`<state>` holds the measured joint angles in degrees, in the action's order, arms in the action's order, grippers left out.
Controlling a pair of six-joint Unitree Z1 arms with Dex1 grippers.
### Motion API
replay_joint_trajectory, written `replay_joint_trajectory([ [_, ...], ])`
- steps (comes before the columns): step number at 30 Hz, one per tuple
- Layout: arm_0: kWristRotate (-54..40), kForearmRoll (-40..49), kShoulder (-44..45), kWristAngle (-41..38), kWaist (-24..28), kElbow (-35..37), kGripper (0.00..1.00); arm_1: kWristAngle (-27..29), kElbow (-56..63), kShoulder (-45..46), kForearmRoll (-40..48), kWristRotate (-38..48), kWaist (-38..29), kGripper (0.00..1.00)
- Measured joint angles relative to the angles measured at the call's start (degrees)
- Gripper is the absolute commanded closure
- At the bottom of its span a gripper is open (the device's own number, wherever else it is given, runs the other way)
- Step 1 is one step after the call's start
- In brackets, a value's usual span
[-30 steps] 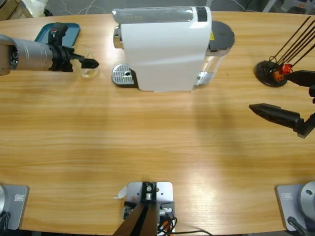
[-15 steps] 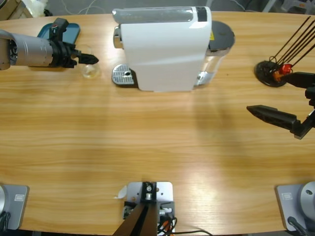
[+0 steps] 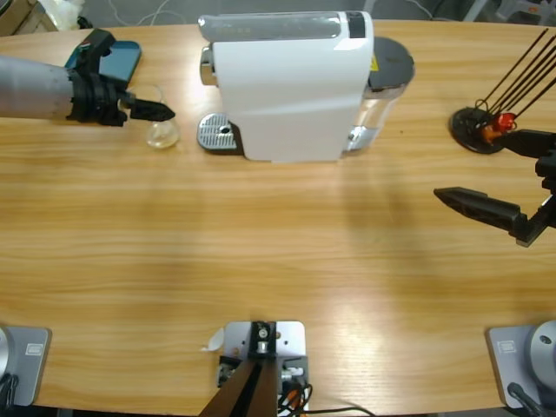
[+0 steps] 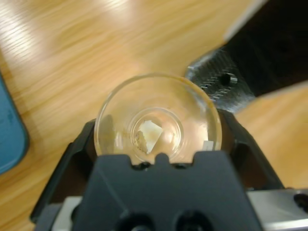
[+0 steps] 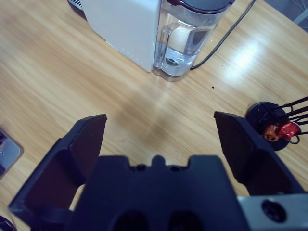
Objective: Pour coffee
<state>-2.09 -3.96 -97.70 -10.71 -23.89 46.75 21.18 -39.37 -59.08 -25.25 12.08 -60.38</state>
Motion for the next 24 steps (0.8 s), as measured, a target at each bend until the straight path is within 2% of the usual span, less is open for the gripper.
replay_joint_trajectory([
  [4,-2.8,6.4,2.5,-2.1,-1.5,3.6,1.000,0.0,0.1,0.0,0.5,0.0,0.0,0.000],
  [9,-5.0,8.5,2.4,-6.6,-1.9,6.6,1.000,0.0,0.5,0.5,0.9,-0.1,0.0,0.002],
  [24,-7.0,8.6,-9.3,-10.0,-4.6,14.1,1.000,0.0,2.2,3.6,2.2,-0.3,0.0,0.018],
])
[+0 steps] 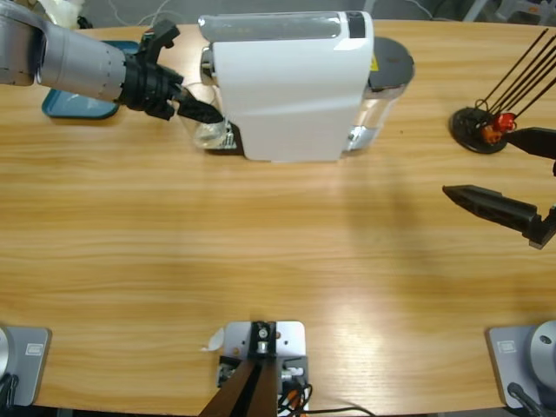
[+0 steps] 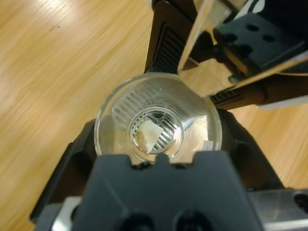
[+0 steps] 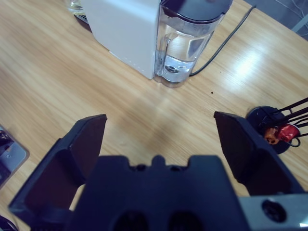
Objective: Pour coffee
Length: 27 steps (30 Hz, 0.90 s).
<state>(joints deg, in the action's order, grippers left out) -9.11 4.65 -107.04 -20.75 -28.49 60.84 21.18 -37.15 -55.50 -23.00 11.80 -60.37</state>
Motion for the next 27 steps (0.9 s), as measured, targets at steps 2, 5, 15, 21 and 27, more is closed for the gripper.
replay_joint_trajectory([
  [2,-0.1,0.0,-0.3,0.0,0.0,0.4,0.951,0.0,0.3,0.3,0.0,-0.1,0.0,0.018],
  [5,-0.2,0.0,-0.8,-0.3,0.0,0.9,0.338,0.0,0.4,0.6,0.1,-0.3,0.0,0.018],
  [15,-0.2,2.0,-0.9,-2.5,0.0,1.4,0.009,0.0,0.5,0.8,0.4,-0.3,0.0,0.023],
  [21,-0.2,2.6,-0.9,-4.1,-0.1,1.4,0.009,0.0,0.5,0.8,0.5,-0.3,0.0,0.032],
  [27,-0.9,3.6,-0.9,-4.5,-0.1,1.4,0.008,0.0,0.6,0.8,0.5,-0.3,0.0,0.032],
])
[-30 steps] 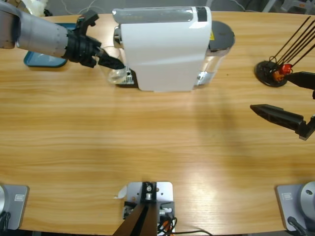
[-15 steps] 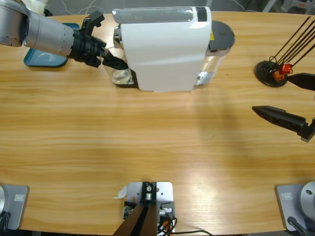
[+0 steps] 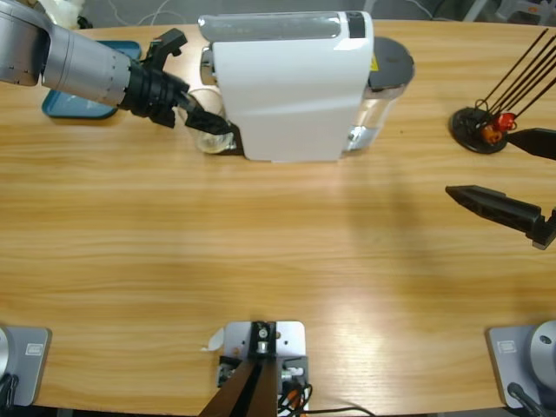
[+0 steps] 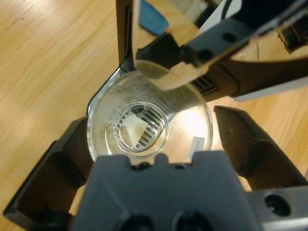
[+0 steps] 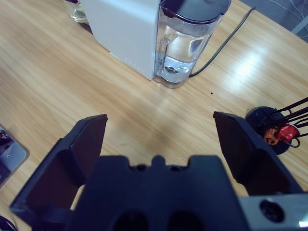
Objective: Pour coffee
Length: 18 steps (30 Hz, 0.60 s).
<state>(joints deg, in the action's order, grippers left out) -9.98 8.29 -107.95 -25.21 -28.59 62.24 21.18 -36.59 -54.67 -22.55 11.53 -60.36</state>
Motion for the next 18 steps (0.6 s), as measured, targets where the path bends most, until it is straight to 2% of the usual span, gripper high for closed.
replay_joint_trajectory([
  [7,-1.1,0.7,2.7,0.4,0.5,-3.7,0.009,-0.6,0.0,0.0,0.4,-0.1,0.0,0.032],
  [18,-1.3,0.7,4.1,0.9,1.0,-4.1,0.009,-1.4,0.1,0.1,0.7,-0.3,0.0,0.032],
])
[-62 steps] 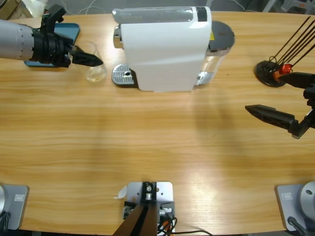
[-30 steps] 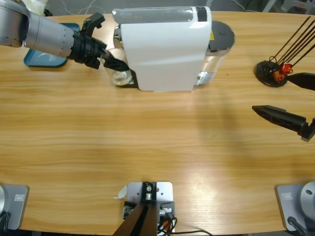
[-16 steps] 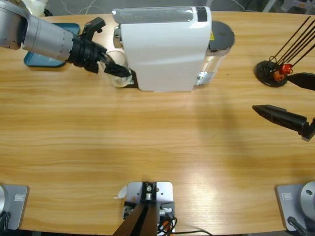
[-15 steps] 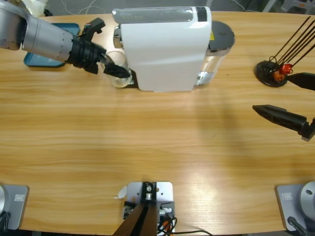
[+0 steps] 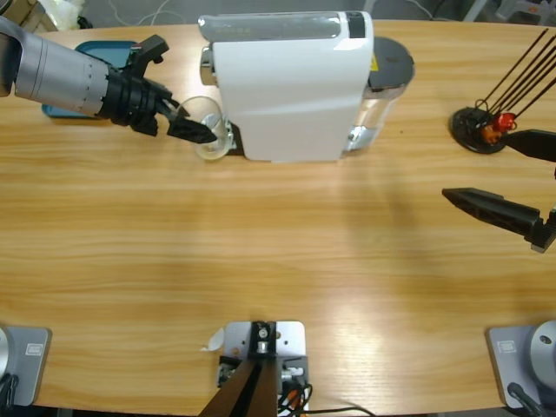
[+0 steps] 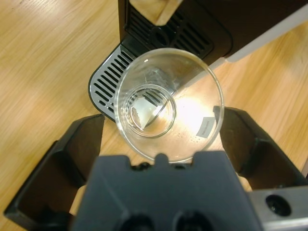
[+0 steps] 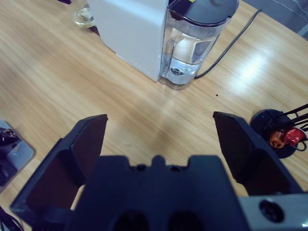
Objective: Pour coffee
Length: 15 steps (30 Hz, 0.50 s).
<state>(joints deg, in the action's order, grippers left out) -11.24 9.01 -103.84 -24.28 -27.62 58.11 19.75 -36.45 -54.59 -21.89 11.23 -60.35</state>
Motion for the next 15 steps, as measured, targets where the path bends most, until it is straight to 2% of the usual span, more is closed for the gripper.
replay_joint_trajectory([
  [5,0.0,0.3,-0.1,0.0,0.0,0.2,0.009,0.0,0.1,0.7,0.0,0.0,0.0,0.032],
  [15,0.0,2.3,-2.0,2.1,0.0,5.0,0.004,-0.1,0.3,1.5,0.0,0.0,0.0,0.032],
])
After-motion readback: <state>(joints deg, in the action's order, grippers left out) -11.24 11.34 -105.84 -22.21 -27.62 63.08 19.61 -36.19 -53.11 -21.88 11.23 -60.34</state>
